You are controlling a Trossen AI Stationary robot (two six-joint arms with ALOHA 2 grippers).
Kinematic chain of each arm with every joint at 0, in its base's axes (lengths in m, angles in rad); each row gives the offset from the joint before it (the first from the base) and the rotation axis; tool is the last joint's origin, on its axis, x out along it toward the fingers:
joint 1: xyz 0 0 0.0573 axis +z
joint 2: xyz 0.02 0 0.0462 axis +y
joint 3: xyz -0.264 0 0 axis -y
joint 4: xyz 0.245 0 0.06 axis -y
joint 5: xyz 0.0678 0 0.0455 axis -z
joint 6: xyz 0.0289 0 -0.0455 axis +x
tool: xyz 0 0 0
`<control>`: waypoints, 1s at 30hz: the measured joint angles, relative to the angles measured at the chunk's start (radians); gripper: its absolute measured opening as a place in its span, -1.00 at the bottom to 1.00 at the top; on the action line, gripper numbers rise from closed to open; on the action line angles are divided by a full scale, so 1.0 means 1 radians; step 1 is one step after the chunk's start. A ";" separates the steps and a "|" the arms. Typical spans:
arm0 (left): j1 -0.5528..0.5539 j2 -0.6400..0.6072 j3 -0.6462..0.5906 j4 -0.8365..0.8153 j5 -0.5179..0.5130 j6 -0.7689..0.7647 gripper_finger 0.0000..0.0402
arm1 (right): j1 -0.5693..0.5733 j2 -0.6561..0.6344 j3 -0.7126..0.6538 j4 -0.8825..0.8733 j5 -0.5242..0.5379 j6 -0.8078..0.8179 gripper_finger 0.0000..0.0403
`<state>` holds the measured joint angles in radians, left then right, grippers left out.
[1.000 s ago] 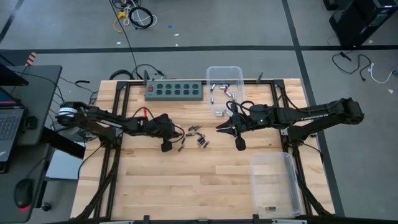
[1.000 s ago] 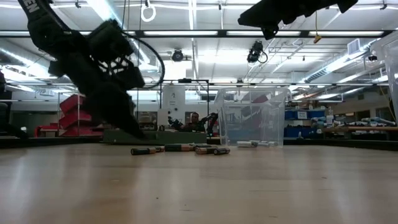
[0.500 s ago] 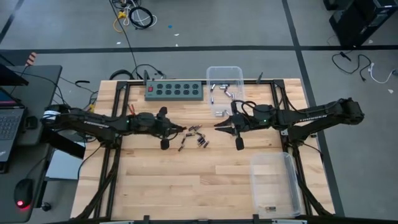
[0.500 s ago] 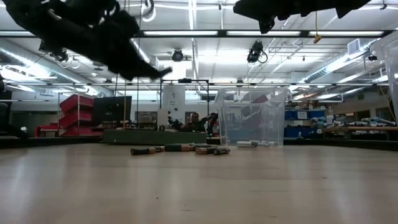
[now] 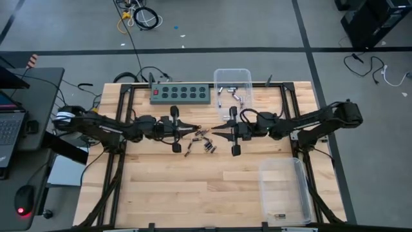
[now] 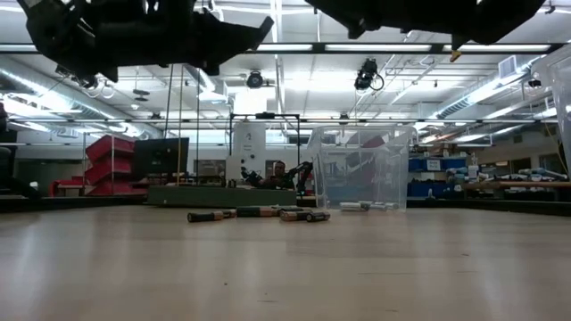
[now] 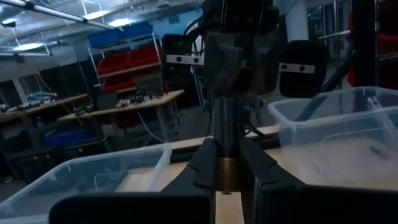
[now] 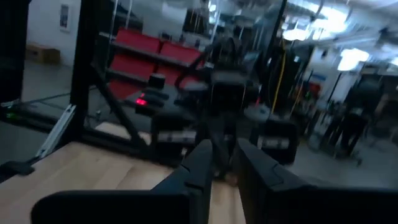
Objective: Sort batteries
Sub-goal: Put the black battery into the bottom transparent bin
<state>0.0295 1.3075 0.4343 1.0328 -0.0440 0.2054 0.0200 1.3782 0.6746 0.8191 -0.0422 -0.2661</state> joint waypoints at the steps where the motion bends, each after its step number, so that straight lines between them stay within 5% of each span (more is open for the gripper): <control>1: -0.001 0.020 0.000 0.029 0.013 0.002 -0.89 | 0.000 0.018 0.000 0.032 -0.002 -0.008 -0.68; 12: -0.011 0.184 0.012 0.365 0.090 0.088 -0.89 | -0.002 0.186 0.006 0.383 -0.015 -0.036 -0.40; 30: -0.011 0.291 0.118 0.439 0.090 0.161 -0.89 | -0.008 0.239 0.075 0.351 -0.014 -0.025 -0.24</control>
<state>0.0185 1.5982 0.5520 1.4715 0.0463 0.3664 0.0116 1.6176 0.7498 1.1702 -0.0566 -0.2911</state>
